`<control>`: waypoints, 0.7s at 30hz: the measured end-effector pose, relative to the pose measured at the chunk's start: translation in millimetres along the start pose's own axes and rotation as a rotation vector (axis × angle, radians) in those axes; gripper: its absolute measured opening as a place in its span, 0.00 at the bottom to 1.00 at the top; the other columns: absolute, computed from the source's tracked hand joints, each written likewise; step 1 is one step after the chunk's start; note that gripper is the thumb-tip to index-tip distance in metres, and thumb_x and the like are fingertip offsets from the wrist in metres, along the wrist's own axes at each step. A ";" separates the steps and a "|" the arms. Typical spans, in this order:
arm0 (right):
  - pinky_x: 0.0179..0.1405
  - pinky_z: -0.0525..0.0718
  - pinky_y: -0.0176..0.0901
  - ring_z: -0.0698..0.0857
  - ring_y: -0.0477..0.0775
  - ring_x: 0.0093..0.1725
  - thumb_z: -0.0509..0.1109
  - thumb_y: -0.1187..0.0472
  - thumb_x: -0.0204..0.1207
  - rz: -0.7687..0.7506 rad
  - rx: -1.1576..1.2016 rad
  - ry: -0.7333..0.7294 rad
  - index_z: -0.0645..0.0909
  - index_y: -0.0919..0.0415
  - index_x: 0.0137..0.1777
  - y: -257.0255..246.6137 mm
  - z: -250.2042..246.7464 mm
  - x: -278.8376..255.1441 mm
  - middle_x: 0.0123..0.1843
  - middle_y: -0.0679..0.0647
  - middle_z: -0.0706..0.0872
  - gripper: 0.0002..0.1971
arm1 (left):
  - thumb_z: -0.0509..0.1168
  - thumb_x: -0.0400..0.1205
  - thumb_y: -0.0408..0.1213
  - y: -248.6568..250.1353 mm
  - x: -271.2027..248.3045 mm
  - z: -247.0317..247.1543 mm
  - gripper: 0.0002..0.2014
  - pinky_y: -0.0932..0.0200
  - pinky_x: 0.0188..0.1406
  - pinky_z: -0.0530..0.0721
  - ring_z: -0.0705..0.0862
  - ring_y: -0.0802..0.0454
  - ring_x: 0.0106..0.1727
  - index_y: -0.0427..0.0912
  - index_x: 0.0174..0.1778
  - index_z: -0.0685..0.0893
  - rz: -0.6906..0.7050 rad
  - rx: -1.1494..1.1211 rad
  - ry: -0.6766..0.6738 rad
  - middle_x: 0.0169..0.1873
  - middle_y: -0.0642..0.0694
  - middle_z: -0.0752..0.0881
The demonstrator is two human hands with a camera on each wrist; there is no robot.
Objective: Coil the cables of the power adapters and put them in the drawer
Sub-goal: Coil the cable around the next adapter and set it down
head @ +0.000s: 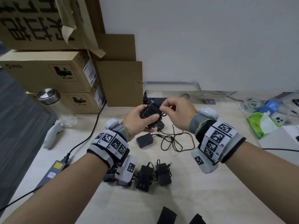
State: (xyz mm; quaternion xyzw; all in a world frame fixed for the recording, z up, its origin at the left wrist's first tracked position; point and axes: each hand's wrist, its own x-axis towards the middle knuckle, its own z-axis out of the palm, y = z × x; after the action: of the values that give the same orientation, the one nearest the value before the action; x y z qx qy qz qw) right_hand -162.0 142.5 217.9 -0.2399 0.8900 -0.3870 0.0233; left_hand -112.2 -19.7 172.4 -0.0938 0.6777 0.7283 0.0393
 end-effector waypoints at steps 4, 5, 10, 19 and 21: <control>0.40 0.77 0.38 0.78 0.46 0.34 0.71 0.60 0.76 -0.073 -0.052 0.075 0.84 0.52 0.50 1.7 2.9 -1.8 0.33 0.42 0.82 0.05 | 0.75 0.77 0.36 4.2 -1.3 5.3 0.11 0.55 0.31 0.87 0.86 0.48 0.35 0.45 0.52 0.82 0.039 0.077 0.046 0.38 0.44 0.88; 0.40 0.77 0.37 0.78 0.46 0.34 0.71 0.62 0.75 -0.105 -0.062 0.083 0.84 0.51 0.53 2.0 4.4 -2.2 0.33 0.42 0.82 0.08 | 0.75 0.76 0.36 5.6 -1.9 7.3 0.11 0.55 0.30 0.87 0.86 0.49 0.34 0.45 0.51 0.82 0.050 0.094 0.059 0.36 0.46 0.88; 0.46 0.76 0.38 0.80 0.47 0.40 0.71 0.66 0.73 -0.208 -0.140 0.169 0.88 0.54 0.53 1.8 9.2 -0.6 0.40 0.44 0.84 0.12 | 0.77 0.74 0.38 11.6 -2.2 15.2 0.15 0.55 0.29 0.87 0.85 0.55 0.29 0.41 0.52 0.81 0.076 0.144 0.156 0.35 0.46 0.87; 0.46 0.81 0.45 0.84 0.49 0.42 0.73 0.46 0.72 -0.080 -0.180 0.149 0.87 0.50 0.42 -1.0 13.4 3.1 0.40 0.45 0.87 0.09 | 0.75 0.68 0.47 10.3 6.6 21.0 0.17 0.46 0.24 0.89 0.89 0.49 0.29 0.47 0.46 0.76 0.115 0.502 0.302 0.36 0.49 0.86; 0.43 0.78 0.42 0.81 0.49 0.41 0.73 0.46 0.72 -0.039 -0.221 0.149 0.84 0.50 0.41 -0.3 14.4 5.8 0.37 0.43 0.84 0.09 | 0.72 0.63 0.52 9.7 6.9 22.8 0.21 0.44 0.27 0.89 0.88 0.47 0.31 0.48 0.46 0.75 0.136 0.585 0.311 0.36 0.50 0.85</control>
State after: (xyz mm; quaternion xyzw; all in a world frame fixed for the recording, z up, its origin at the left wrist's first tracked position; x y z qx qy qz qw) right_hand -163.7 130.0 208.9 -0.2287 0.9216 -0.3040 -0.0770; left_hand -122.7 1.7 182.1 -0.1431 0.8606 0.4808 -0.0880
